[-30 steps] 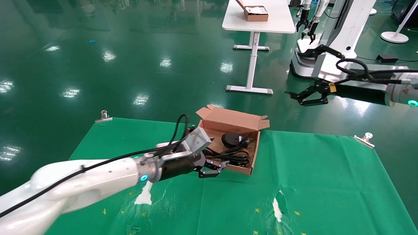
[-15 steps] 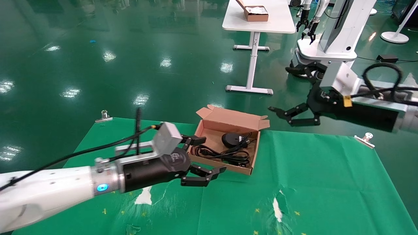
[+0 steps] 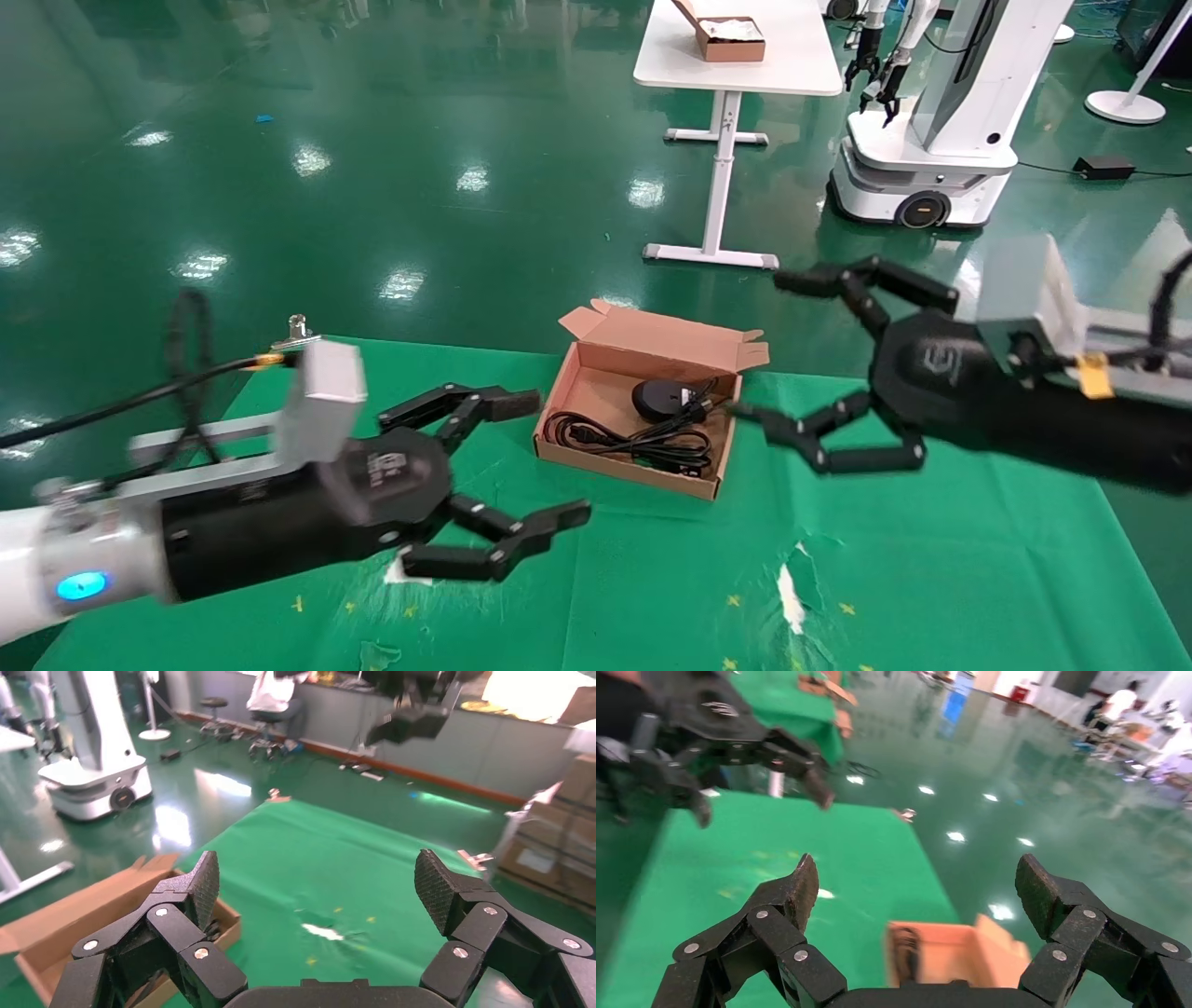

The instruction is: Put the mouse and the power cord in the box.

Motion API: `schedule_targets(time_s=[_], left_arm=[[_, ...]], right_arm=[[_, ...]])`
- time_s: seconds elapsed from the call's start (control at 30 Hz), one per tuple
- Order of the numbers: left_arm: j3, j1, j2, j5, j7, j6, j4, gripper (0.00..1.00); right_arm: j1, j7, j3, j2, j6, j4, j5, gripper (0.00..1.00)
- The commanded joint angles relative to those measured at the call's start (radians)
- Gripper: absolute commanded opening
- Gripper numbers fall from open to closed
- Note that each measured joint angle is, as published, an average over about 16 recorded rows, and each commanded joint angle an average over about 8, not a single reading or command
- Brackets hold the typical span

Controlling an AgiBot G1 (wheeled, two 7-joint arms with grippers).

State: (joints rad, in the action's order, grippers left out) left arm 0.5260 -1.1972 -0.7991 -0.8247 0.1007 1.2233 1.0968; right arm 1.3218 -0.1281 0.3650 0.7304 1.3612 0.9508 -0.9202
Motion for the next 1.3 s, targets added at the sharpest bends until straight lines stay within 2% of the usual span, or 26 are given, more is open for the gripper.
schedule_targets(time_s=[0.03, 0.37, 0.57, 0.7, 1.3], left_arm=[[-0.033, 0.017, 0.025, 0.013, 0.012, 0.037, 0.025, 1.00], [-0.200, 0.100, 0.153, 0.076, 0.071, 0.221, 0.152, 1.00], [-0.267, 0.129, 0.202, 0.098, 0.088, 0.295, 0.202, 1.00], [-0.284, 0.134, 0.213, 0.103, 0.089, 0.314, 0.213, 1.00], [-0.256, 0.126, 0.194, 0.097, 0.088, 0.283, 0.193, 1.00]], right_arm=[[-0.031, 0.040, -0.011, -0.015, 0.017, 0.042, 0.024, 1.00], [-0.191, 0.243, -0.066, -0.092, 0.104, 0.257, 0.146, 1.00], [-0.261, 0.325, -0.089, -0.125, 0.142, 0.352, 0.200, 1.00], [-0.280, 0.340, -0.096, -0.134, 0.153, 0.378, 0.217, 1.00], [-0.254, 0.319, -0.088, -0.123, 0.138, 0.342, 0.196, 1.00]])
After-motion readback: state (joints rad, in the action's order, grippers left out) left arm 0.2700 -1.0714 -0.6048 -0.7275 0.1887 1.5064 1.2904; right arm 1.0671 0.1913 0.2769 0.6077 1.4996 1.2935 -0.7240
